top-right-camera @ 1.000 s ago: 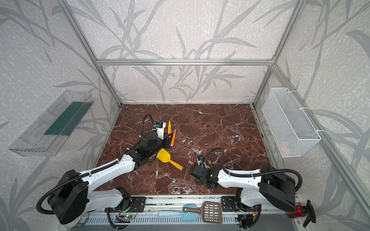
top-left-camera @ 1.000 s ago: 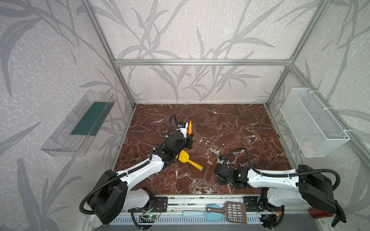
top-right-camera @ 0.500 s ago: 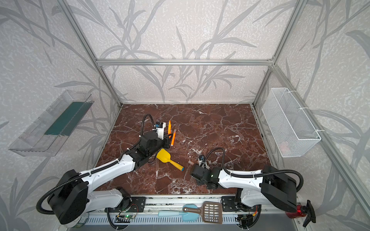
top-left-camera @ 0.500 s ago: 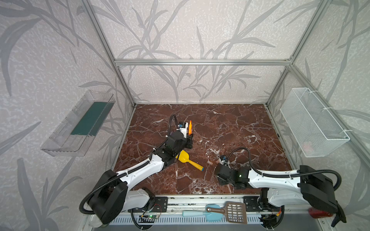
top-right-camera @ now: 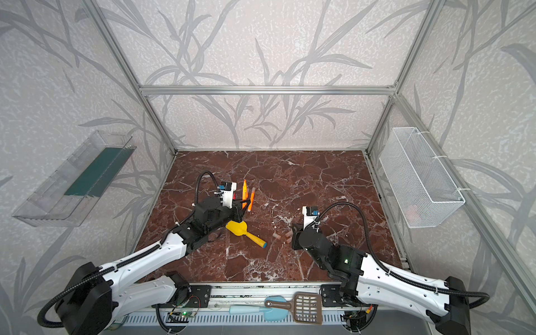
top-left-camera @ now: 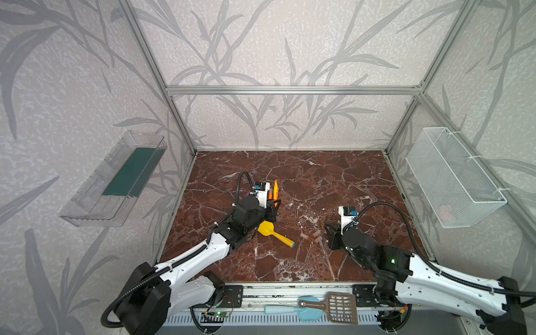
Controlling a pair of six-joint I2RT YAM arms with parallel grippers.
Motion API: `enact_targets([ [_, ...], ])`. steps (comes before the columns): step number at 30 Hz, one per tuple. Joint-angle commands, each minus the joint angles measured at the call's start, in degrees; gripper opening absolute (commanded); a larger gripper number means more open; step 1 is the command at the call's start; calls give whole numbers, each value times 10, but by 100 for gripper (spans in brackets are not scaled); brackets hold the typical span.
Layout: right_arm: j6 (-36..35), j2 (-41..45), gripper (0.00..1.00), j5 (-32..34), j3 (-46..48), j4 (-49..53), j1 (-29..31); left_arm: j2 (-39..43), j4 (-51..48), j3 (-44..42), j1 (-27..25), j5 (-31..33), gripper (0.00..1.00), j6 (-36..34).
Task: Insert the pens into the pen caps
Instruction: 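Close the right gripper on the pink cap and lift it, then carry the cap with the right gripper over the upright highlighter tip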
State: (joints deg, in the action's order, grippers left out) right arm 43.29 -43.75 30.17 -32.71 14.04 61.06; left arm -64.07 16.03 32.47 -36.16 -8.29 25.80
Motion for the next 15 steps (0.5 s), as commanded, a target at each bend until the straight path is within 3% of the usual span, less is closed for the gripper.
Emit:
enact_targets([
  [1, -52, -30, 0, -35, -50, -78, -56, -10, 38, 8, -4, -68, 0, -7],
  [6, -44, -104, 0, -147, -97, -131, -122, -22, 73, 2, -10, -108, 0, -8],
  [15, -84, -207, 0, -224, -124, -285, -125, -38, 98, 6, -19, -146, 0, -1],
])
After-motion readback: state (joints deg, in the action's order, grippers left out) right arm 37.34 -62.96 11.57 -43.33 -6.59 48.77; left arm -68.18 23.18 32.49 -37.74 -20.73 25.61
